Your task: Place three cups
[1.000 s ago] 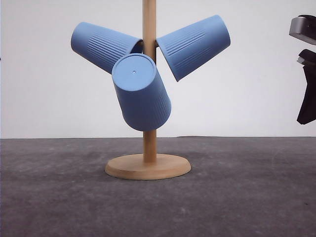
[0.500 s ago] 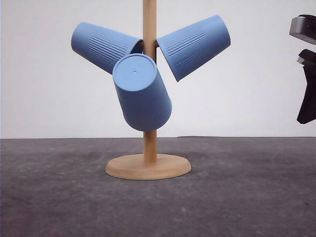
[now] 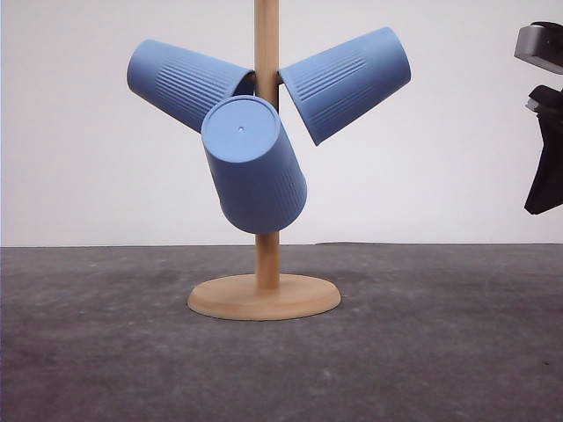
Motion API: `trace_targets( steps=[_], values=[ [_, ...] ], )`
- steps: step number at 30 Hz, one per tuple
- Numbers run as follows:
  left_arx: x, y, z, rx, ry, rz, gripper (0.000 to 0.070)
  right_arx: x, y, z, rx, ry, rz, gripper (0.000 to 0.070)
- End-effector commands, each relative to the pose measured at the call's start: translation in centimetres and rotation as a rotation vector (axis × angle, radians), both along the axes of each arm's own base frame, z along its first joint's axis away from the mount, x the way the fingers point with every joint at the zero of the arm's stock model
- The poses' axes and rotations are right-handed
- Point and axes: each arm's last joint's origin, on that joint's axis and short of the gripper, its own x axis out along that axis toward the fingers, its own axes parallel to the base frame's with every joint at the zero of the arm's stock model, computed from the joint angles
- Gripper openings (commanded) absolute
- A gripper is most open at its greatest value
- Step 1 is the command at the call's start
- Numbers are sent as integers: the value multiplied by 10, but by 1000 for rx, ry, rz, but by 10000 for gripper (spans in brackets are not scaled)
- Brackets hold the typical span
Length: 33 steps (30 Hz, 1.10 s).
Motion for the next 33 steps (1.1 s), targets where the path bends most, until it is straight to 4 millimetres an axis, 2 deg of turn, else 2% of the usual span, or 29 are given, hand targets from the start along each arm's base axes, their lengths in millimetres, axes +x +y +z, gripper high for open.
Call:
trace_targets(
  steps=[1, 13, 17, 21, 29, 33],
  values=[
    [1, 0, -4, -4, 2, -2, 0, 4, 0, 4, 0, -28, 6, 13],
    [1, 0, -4, -4, 2, -2, 0, 4, 0, 5, -2, -34, 8, 13],
    [1, 0, -4, -4, 2, -2, 0, -4, -4, 8, -81, -72, 0, 13],
    [1, 0, -4, -4, 2, -2, 0, -31, -11, -2, -123, -184, -76, 13],
    [1, 0, -4, -4, 2, -2, 0, -101, -28, -51, -144, -438, -499, 13],
    [1, 0, -4, -4, 2, -2, 0, -122, -28, -67, -130, -534, -536, 13]
  ],
)
